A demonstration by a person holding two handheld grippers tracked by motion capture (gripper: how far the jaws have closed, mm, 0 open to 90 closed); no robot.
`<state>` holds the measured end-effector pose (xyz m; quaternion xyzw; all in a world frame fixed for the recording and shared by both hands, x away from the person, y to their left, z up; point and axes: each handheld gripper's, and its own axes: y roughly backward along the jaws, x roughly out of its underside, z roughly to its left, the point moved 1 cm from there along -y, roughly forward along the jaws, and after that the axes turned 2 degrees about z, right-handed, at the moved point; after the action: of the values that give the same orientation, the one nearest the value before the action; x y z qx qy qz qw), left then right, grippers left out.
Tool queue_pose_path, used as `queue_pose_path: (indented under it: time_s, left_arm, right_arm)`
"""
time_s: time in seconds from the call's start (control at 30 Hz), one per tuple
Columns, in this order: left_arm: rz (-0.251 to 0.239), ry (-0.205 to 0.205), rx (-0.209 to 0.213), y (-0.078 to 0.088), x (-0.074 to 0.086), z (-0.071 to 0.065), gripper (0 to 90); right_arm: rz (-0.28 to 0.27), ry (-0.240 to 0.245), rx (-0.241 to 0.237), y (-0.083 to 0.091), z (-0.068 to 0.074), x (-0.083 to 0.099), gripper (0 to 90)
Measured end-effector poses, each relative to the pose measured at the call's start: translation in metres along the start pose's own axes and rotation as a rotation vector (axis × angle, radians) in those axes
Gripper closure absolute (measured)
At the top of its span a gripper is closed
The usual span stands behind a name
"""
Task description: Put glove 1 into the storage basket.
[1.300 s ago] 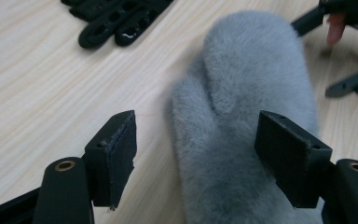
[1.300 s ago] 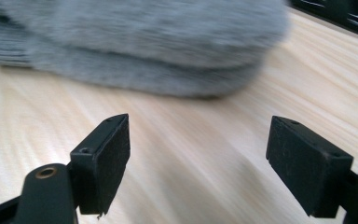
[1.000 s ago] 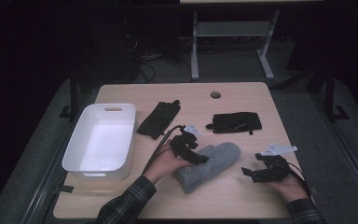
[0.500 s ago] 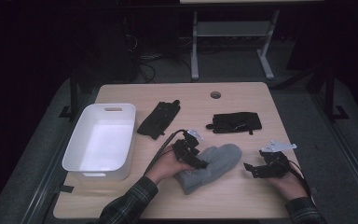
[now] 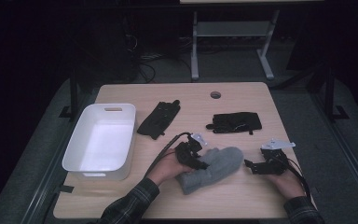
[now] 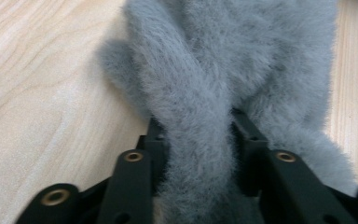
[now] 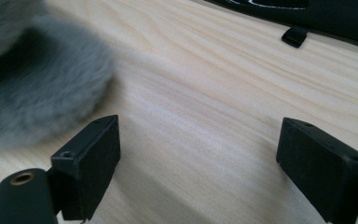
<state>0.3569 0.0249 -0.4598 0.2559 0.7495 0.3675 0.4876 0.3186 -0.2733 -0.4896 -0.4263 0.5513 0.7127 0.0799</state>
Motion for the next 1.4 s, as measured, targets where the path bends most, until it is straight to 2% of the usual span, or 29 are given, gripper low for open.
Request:
queue_pose_path:
  time_s: [0.1,0.2,0.3,0.37,0.47,0.57,0.73,1.17,1.4]
  left_arm:
    - [0.000,-0.004,0.017,0.001,0.000,0.000,74.6]
    - [0.000,0.002,0.025,0.003,-0.001,0.000,75.9]
    - [0.007,-0.007,0.020,0.008,-0.002,0.000,77.5]
    - [-0.001,0.004,0.019,0.012,-0.003,-0.002,78.2]
    - [0.010,-0.020,0.001,0.017,-0.004,-0.005,78.4]
    - [0.000,-0.014,0.003,0.020,-0.004,-0.006,78.4]
    - [-0.009,-0.019,-0.018,0.032,-0.004,-0.007,78.6]
    - [-0.068,0.003,-0.079,0.071,0.001,0.000,79.0]
    - [-0.101,0.016,-0.122,0.098,0.002,0.002,79.0]
  right_arm:
    - [-0.004,-0.002,0.003,0.000,0.000,0.000,11.9]
    - [-0.003,-0.002,0.003,0.000,0.000,0.000,11.9]
    - [-0.002,-0.006,0.005,0.000,0.000,0.000,11.7]
    - [-0.002,-0.007,0.007,0.000,-0.001,0.000,11.6]
    - [-0.002,-0.007,0.007,0.000,-0.001,0.000,11.5]
    - [-0.001,-0.009,0.007,0.000,-0.001,0.000,11.5]
    - [-0.001,-0.009,0.007,0.000,-0.001,0.000,11.5]
    - [-0.001,-0.009,0.007,0.000,-0.001,0.000,11.4]
    - [-0.001,-0.010,0.008,0.000,0.000,0.000,11.4]
